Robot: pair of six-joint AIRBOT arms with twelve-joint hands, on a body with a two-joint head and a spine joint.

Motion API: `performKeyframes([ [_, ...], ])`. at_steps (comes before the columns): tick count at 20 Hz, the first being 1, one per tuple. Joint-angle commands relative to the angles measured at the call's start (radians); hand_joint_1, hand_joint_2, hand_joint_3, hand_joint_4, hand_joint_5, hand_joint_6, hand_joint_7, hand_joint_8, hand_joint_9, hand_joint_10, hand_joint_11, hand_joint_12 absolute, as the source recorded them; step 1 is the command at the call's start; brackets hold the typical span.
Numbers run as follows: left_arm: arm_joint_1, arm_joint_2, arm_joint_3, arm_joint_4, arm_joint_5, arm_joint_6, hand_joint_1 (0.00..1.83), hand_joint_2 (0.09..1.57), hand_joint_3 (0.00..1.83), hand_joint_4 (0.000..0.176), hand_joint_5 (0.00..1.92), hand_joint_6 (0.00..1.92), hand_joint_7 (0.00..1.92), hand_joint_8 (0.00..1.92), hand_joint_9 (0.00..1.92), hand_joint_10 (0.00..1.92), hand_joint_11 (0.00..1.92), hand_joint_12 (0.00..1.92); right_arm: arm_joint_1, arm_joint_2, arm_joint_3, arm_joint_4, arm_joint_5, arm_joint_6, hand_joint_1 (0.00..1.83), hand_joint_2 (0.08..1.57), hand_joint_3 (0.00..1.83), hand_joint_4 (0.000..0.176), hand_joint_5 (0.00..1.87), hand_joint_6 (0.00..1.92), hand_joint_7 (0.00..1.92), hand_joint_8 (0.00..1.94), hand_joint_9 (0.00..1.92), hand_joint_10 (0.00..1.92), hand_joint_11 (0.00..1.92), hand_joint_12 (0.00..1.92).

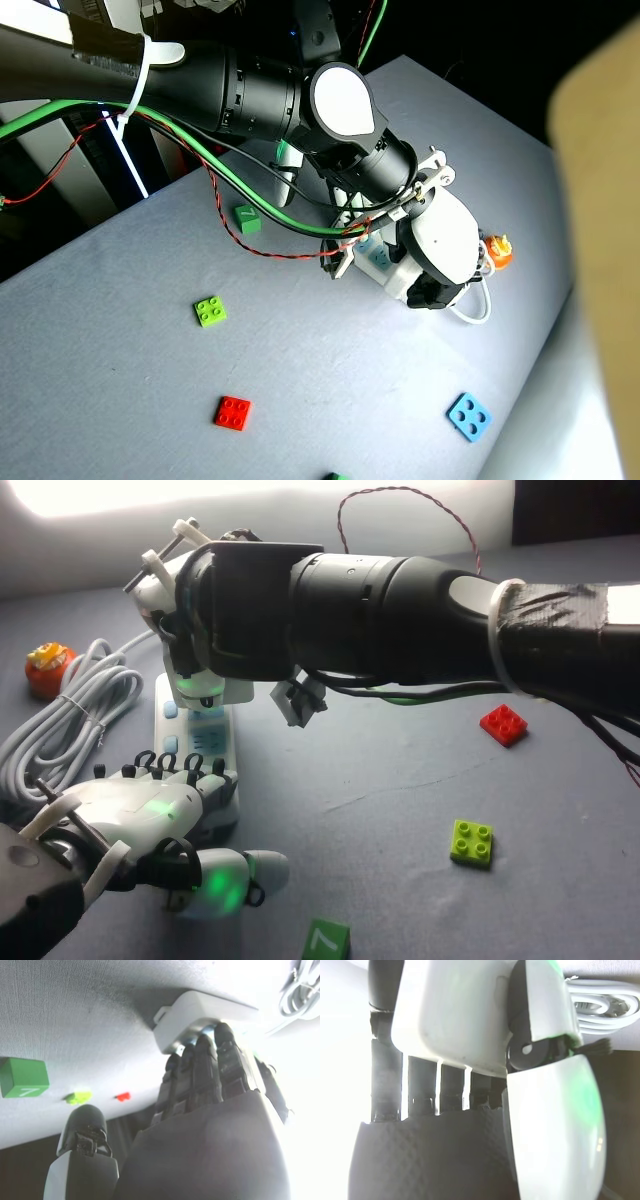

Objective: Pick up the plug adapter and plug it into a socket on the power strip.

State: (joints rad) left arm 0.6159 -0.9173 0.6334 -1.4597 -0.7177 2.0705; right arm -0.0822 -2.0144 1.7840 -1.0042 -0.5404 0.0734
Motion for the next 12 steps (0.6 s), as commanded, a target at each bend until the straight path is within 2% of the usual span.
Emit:
performKeyframes([
  [1, -0.003, -0.011, -0.001, 0.014, 0.003, -0.001, 0.0, 1.21, 0.0, 0.0, 0.05, 0.0, 0.1, 0.0, 0.09, 0.0, 0.0, 0.14, 0.004, -0.002, 0.007, -0.026, 0.03, -0.006, 1.24, 1.06, 0.0, 0.014, 1.03, 0.89, 1.18, 0.66, 1.28, 0.09, 0.89, 0.88],
  [2, -0.004, -0.014, -0.001, 0.014, 0.002, -0.001, 0.0, 1.21, 0.0, 0.0, 0.05, 0.0, 0.09, 0.0, 0.08, 0.0, 0.0, 0.12, 0.004, -0.004, 0.011, -0.026, 0.031, -0.011, 1.25, 1.06, 0.0, 0.015, 1.05, 0.87, 1.19, 0.64, 1.29, 0.07, 0.9, 0.89],
  [3, -0.006, -0.018, -0.001, 0.014, 0.001, 0.0, 0.0, 1.2, 0.0, 0.0, 0.06, 0.0, 0.11, 0.0, 0.1, 0.0, 0.0, 0.15, 0.004, -0.006, 0.015, -0.026, 0.032, -0.015, 1.36, 1.05, 0.0, 0.0, 1.03, 0.86, 1.17, 0.61, 1.13, 0.75, 0.89, 0.9],
  [4, -0.007, -0.021, -0.001, 0.014, 0.0, 0.0, 0.0, 1.21, 0.0, 0.0, 0.06, 0.0, 0.1, 0.0, 0.09, 0.0, 0.0, 0.12, 0.002, -0.006, 0.015, -0.026, 0.033, -0.018, 1.38, 1.05, 0.0, 0.0, 1.01, 0.89, 1.16, 0.62, 1.08, 0.91, 0.89, 0.93],
  [5, -0.009, -0.024, -0.001, 0.014, -0.001, 0.002, 0.0, 1.2, 0.0, 0.0, 0.07, 0.0, 0.12, 0.0, 0.1, 0.0, 0.0, 0.17, 0.0, -0.006, 0.015, -0.026, 0.038, -0.022, 1.39, 1.05, 0.0, 0.0, 1.02, 0.88, 1.17, 0.61, 1.08, 0.92, 0.89, 0.94],
  [6, -0.011, -0.028, -0.001, 0.014, -0.001, 0.004, 0.0, 1.2, 0.0, 0.0, 0.06, 0.0, 0.11, 0.0, 0.09, 0.0, 0.0, 0.15, -0.002, -0.006, 0.016, -0.026, 0.039, -0.027, 1.27, 1.06, 0.0, 0.0, 1.04, 0.87, 1.18, 0.64, 1.13, 0.52, 0.89, 0.92],
  [7, -0.012, -0.032, -0.001, 0.014, -0.001, 0.004, 0.0, 1.2, 0.0, 0.0, 0.07, 0.0, 0.11, 0.01, 0.1, 0.0, 0.0, 0.15, -0.006, -0.008, 0.018, -0.026, 0.039, -0.031, 1.25, 1.06, 0.0, 0.007, 1.04, 0.88, 1.18, 0.67, 1.2, 0.29, 0.9, 0.89],
  [8, -0.013, -0.034, -0.001, 0.014, -0.001, 0.004, 0.0, 1.21, 0.0, 0.0, 0.06, 0.0, 0.1, 0.0, 0.08, 0.0, 0.0, 0.11, -0.008, -0.009, 0.02, -0.026, 0.038, -0.035, 1.24, 1.07, 0.0, 0.016, 1.02, 0.92, 1.15, 0.71, 1.23, 0.18, 0.89, 0.88],
  [9, -0.014, -0.037, -0.001, 0.014, -0.001, 0.005, 0.0, 1.21, 0.0, 0.0, 0.05, 0.0, 0.1, 0.0, 0.08, 0.0, 0.0, 0.08, -0.009, -0.01, 0.021, -0.026, 0.036, -0.038, 1.36, 1.05, 0.02, 0.0, 1.01, 0.91, 1.14, 0.67, 1.1, 0.79, 0.9, 0.87],
  [10, -0.014, -0.039, -0.001, 0.014, -0.001, 0.005, 0.0, 1.21, 0.0, 0.0, 0.04, 0.0, 0.09, 0.0, 0.07, 0.0, 0.0, 0.08, -0.011, -0.01, 0.021, -0.026, 0.034, -0.04, 1.38, 1.06, 0.01, 0.0, 1.01, 0.9, 1.14, 0.66, 1.07, 0.91, 0.9, 0.87],
  [11, -0.014, -0.04, -0.001, 0.014, -0.001, 0.006, 0.0, 1.2, 0.0, 0.0, 0.05, 0.0, 0.09, 0.0, 0.07, 0.0, 0.0, 0.07, -0.012, -0.011, 0.021, -0.026, 0.031, -0.045, 1.27, 1.06, 0.0, 0.0, 1.03, 0.9, 1.16, 0.67, 1.12, 0.51, 0.91, 0.86],
  [12, -0.014, -0.041, -0.001, 0.014, -0.001, 0.006, 0.0, 1.2, 0.0, 0.0, 0.04, 0.0, 0.09, 0.0, 0.06, 0.0, 0.0, 0.06, -0.014, -0.012, 0.021, -0.026, 0.029, -0.049, 1.25, 1.06, 0.0, 0.009, 1.04, 0.89, 1.17, 0.67, 1.2, 0.27, 0.93, 0.84],
])
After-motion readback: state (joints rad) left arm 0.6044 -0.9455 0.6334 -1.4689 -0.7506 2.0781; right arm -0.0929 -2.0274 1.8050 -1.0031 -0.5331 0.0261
